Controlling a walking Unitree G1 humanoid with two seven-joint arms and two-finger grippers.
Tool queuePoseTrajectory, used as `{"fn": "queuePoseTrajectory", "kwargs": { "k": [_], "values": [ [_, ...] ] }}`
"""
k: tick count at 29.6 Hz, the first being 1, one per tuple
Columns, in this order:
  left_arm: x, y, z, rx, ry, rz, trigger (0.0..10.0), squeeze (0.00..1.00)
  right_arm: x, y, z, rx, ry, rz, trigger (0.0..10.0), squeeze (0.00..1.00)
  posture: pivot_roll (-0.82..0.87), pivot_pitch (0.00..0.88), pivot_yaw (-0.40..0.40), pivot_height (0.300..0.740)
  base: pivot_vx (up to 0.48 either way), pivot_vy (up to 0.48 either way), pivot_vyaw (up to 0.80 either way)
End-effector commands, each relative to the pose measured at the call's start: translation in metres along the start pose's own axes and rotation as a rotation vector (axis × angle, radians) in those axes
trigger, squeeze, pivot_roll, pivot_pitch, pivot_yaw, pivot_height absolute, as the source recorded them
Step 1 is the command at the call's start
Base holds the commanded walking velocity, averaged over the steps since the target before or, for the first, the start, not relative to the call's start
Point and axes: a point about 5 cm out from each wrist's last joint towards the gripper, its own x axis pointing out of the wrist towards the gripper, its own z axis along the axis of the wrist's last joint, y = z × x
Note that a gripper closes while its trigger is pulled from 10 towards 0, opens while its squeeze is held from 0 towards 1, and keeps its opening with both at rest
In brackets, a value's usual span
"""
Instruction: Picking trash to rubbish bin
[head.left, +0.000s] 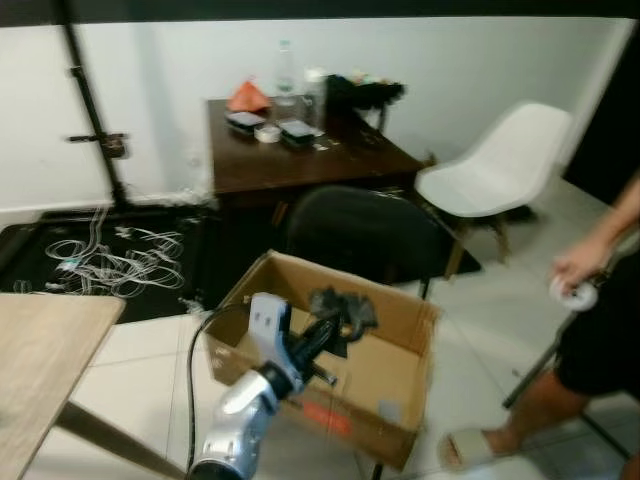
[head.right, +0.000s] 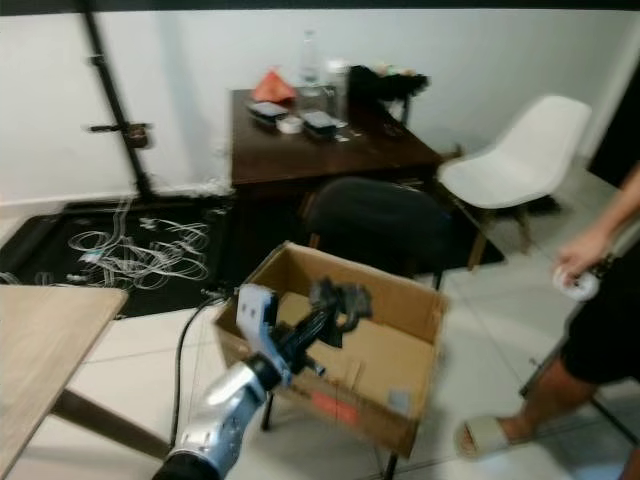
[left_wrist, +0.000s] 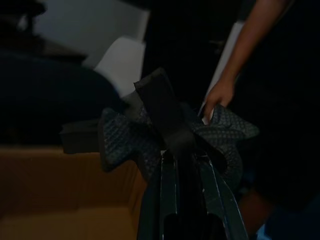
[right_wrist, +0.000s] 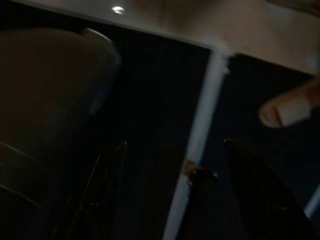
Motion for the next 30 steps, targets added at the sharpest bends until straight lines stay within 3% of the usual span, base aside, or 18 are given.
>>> {"fn": "queuePoseTrajectory", "kwargs": {
  "k": [1, 7, 15, 20, 26, 30],
  "values": [
    [-0.006, 0.001, -0.005, -0.006, 0.021, 0.006, 10.0, 0.00, 0.001, 0.004, 0.006, 0.013, -0.019, 0.011, 10.0, 0.00, -0.13, 0.083, 0.039, 0.740, 0.292, 0.000, 0.00],
    [-0.003, -0.008, -0.011, -0.014, 0.043, -0.044, 10.0, 0.00, 0.001, 0.004, 0.005, 0.012, -0.015, 0.010, 10.0, 0.00, -0.13, 0.086, 0.038, 0.740, 0.138, 0.000, 0.00],
    [-0.003, -0.019, -0.032, 0.150, 0.202, -0.072, 10.0, 0.00, 0.000, 0.004, 0.003, 0.009, -0.012, 0.010, 10.0, 0.00, -0.14, 0.091, 0.037, 0.740, 0.000, 0.000, 0.00],
    [-0.004, -0.024, -0.053, 0.297, 0.360, -0.054, 10.0, 0.00, 0.000, 0.004, 0.002, 0.008, -0.007, 0.011, 10.0, 0.00, -0.14, 0.095, 0.038, 0.740, 0.000, 0.000, 0.00],
    [-0.005, -0.030, -0.068, 0.302, 0.426, -0.017, 10.0, 0.00, 0.000, 0.005, 0.001, 0.012, -0.005, 0.013, 10.0, 0.00, -0.14, 0.100, 0.042, 0.740, 0.000, 0.000, 0.00],
    [-0.004, -0.038, -0.077, 0.246, 0.440, 0.020, 10.0, 0.00, 0.000, 0.006, 0.000, 0.014, -0.003, 0.014, 10.0, 0.00, -0.15, 0.100, 0.045, 0.740, 0.000, 0.000, 0.00]
  ]
}}
